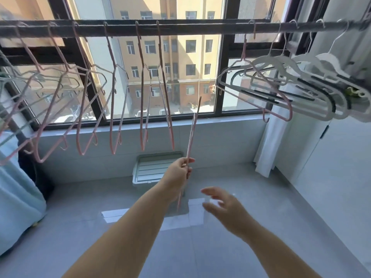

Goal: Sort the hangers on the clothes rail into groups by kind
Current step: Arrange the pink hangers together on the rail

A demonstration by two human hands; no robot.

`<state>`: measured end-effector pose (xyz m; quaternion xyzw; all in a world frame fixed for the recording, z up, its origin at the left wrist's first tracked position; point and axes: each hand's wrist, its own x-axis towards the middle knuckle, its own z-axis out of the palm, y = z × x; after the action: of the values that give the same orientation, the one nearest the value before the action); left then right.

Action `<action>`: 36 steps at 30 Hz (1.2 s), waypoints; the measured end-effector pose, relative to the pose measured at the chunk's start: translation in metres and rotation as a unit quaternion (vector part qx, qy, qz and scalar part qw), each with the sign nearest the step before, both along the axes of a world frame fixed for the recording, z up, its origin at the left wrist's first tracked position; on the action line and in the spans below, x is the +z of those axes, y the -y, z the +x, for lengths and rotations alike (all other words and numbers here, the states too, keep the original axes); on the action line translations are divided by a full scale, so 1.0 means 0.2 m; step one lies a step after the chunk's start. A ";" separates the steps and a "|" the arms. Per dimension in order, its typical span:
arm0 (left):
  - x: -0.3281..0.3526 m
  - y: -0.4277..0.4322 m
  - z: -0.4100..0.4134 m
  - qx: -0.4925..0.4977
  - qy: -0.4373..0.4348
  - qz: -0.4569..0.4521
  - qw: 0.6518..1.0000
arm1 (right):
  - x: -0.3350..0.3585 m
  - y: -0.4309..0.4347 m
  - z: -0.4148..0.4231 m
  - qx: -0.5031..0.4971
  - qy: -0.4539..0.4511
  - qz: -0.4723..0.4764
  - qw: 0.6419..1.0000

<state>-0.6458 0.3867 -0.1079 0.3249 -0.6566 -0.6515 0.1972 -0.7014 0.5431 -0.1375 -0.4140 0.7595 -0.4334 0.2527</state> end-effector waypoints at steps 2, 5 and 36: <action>0.04 -0.08 -0.05 0.012 -0.045 0.088 0.995 | 0.00 0.02 0.12 0.037 -0.006 -0.001 0.999; 0.11 -0.16 -0.10 0.021 -0.080 0.154 0.985 | 0.03 0.02 0.18 -0.005 -0.039 -0.031 0.999; 0.72 -0.07 -0.01 -0.068 -0.209 -0.113 0.969 | 0.76 0.24 0.01 -0.039 -0.066 -0.229 0.970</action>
<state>-0.6469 0.4013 0.0370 0.1120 -0.6908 -0.6383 0.3205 -0.7004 0.4959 0.0142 -0.4586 0.6702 -0.5775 0.0835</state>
